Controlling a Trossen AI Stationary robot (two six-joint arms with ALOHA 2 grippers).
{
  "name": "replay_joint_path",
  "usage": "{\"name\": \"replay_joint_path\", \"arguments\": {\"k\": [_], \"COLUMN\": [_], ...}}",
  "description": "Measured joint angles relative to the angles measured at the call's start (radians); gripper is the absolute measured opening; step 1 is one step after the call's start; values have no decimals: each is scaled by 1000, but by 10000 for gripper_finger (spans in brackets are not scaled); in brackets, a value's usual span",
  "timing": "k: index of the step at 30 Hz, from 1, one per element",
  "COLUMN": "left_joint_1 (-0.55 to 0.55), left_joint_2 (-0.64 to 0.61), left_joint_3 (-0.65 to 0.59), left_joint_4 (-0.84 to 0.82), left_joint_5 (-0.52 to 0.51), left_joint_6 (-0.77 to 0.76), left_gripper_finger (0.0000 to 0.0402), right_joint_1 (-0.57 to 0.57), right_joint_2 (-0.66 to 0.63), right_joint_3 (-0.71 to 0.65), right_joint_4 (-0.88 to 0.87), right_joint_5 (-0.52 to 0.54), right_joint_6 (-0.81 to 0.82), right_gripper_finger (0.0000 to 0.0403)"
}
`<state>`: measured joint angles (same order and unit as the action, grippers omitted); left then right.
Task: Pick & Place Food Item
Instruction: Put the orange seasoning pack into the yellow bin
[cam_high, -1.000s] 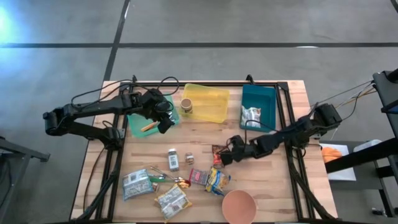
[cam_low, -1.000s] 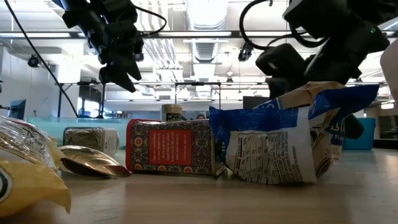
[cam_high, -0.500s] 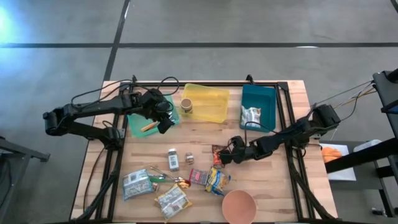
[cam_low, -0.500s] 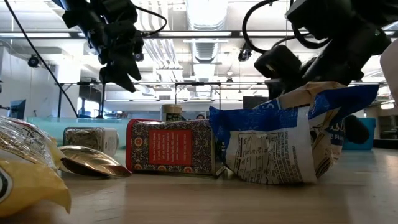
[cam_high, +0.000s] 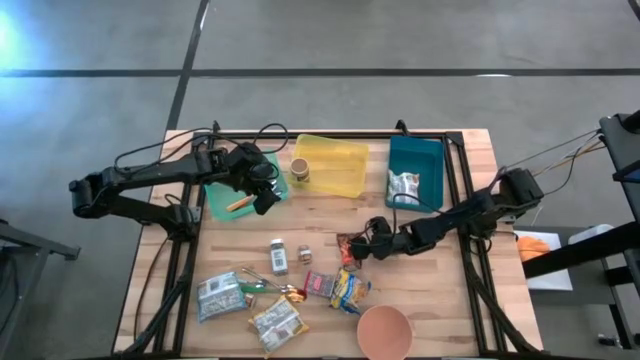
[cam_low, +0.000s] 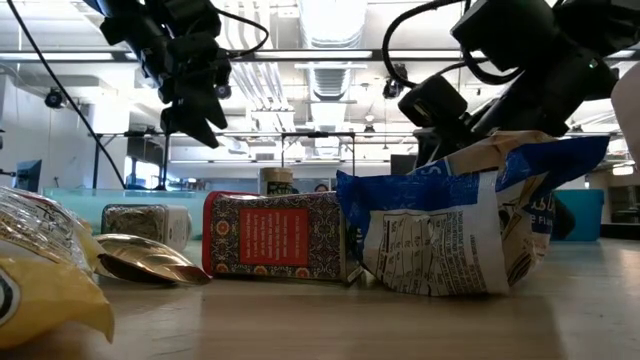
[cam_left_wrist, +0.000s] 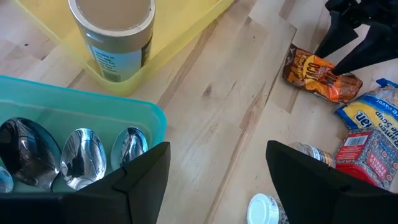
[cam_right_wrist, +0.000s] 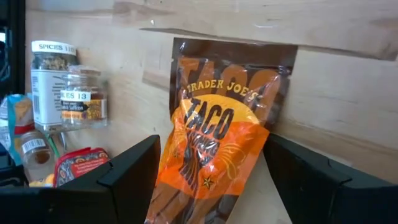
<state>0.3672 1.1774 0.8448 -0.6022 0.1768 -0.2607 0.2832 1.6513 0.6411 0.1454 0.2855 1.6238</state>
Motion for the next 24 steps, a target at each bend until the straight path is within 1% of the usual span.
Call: {"name": "replay_joint_path", "arguments": {"k": [8,11,13,19,24], "left_joint_1": [0,0,0,0,0], "left_joint_2": [0,0,0,0,0], "left_joint_3": [0,0,0,0,0], "left_joint_4": [0,0,0,0,-1], "left_joint_5": [0,0,0,0,0], "left_joint_6": [0,0,1,3,3], "left_gripper_finger": [271,271,271,271,271], "right_joint_1": [-2,-5,-7,-9,-9], "right_joint_2": [62,63,62,64,66], "right_joint_3": [3,3,3,3,2], "right_joint_4": [92,88,83,74,73], "right_joint_5": [-15,-17,-19,-18,-15], "right_joint_6": [20,15,2,-30,-60], "right_gripper_finger": [285,269,243,145,72]}}
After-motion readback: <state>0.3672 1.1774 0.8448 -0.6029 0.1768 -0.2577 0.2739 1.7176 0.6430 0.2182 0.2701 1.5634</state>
